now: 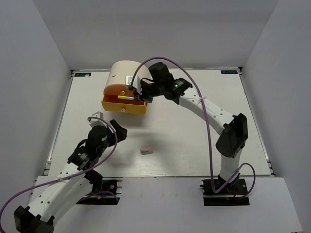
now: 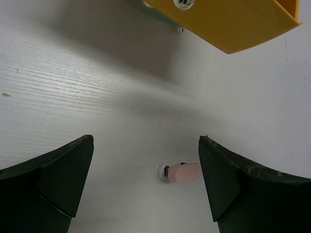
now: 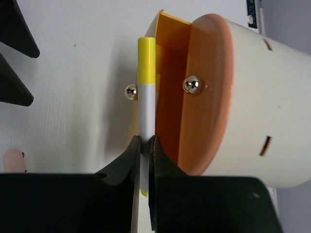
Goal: Sort the stationery into containers
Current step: Place the stationery into the container, then close the drawer
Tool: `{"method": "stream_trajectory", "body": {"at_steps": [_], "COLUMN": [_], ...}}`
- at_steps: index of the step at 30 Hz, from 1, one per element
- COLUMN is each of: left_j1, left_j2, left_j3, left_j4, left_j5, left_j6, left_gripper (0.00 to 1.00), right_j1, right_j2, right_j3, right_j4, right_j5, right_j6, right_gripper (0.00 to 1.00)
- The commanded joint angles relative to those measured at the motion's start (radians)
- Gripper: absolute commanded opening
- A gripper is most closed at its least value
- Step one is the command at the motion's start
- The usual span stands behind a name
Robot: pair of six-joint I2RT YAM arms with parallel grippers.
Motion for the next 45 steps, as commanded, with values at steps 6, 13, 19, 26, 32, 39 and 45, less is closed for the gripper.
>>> {"method": "stream_trajectory", "body": {"at_steps": [6,13,19,26,32,39,45], "left_j1": [-0.004,-0.004,-0.004,-0.004,-0.004,-0.004,-0.004], "left_j2": [-0.003,-0.012,-0.012,0.006,0.015,0.096,0.23], "left_j3": [-0.027,-0.027,-0.036,-0.036,-0.036,-0.026,0.008], "left_j4": [0.053,0.053,0.062,0.072,0.102,0.184,0.285], "left_j5": [-0.03,-0.03,-0.03,-0.03,-0.03,-0.03,-0.066], "left_j6": [0.015,0.015,0.015,0.015,0.015,0.076,0.178], "left_gripper": [0.98,0.98,0.98,0.98,0.98,0.9,0.66], "right_j1": [0.043,0.05,0.05,0.049,0.05,0.05,0.028], "right_j2": [0.103,0.131,0.145,0.139,0.125,0.079,0.004], "right_j3": [0.104,0.072,0.05,0.006,-0.02,-0.051,-0.04], "right_j4": [0.059,0.113,0.128,0.153,0.161,0.164,0.135], "right_j5": [0.043,0.144,0.192,0.233,0.24,0.217,0.178], "right_j6": [0.057,0.055,0.044,0.029,0.029,0.044,0.124], "right_gripper": [0.0,0.0,0.0,0.13,0.32,0.37,0.06]}}
